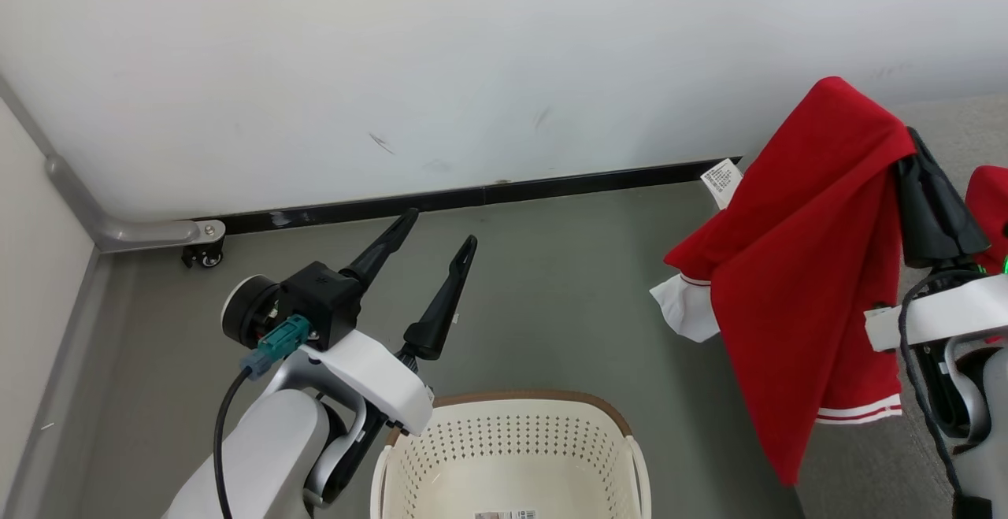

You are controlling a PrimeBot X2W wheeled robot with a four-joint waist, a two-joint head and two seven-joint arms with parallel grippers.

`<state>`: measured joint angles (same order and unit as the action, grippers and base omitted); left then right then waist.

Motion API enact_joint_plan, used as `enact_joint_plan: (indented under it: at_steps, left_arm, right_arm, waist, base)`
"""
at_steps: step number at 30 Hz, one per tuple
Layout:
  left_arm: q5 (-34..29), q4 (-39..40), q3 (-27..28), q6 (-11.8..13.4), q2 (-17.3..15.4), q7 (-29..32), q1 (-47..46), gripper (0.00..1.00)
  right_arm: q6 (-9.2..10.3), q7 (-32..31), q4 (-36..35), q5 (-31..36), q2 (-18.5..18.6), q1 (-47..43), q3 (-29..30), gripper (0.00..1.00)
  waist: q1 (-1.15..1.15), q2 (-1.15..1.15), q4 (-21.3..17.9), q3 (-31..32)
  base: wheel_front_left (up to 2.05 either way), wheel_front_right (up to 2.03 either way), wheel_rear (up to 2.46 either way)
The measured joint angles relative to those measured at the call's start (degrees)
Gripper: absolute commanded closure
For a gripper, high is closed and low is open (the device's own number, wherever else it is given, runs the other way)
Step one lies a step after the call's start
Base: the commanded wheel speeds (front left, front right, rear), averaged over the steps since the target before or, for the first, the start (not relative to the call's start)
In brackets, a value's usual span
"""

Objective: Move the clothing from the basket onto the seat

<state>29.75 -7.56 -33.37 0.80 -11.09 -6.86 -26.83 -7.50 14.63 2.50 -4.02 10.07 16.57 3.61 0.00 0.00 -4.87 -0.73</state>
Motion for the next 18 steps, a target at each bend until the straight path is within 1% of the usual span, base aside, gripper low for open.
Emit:
enact_joint_plan:
  at_steps: [2,15,18]
  left_arm:
    - [0.0,0.05,-0.4,-0.07,0.04,-0.37,0.42,0.0]
    - [0.01,1.23,-4.21,-3.16,0.42,-1.74,3.16,0.0]
    - [0.01,1.35,-4.76,-3.33,0.42,-1.8,4.22,0.0]
  right_arm:
    - [0.0,0.0,-0.77,0.11,0.14,-0.31,1.33,1.0]
    - [0.0,0.0,-5.84,0.58,0.92,-5.91,7.94,1.0]
    - [0.0,0.0,-6.42,0.59,1.05,-6.18,9.07,1.0]
  waist:
    - [0.0,0.0,-0.34,0.04]
    - [0.0,0.0,-3.71,0.42]
    - [0.0,0.0,-4.5,0.49]
  base:
    - [0.0,0.0,0.0]
    - [0.0,0.0,0.0]
    - [0.0,0.0,0.0]
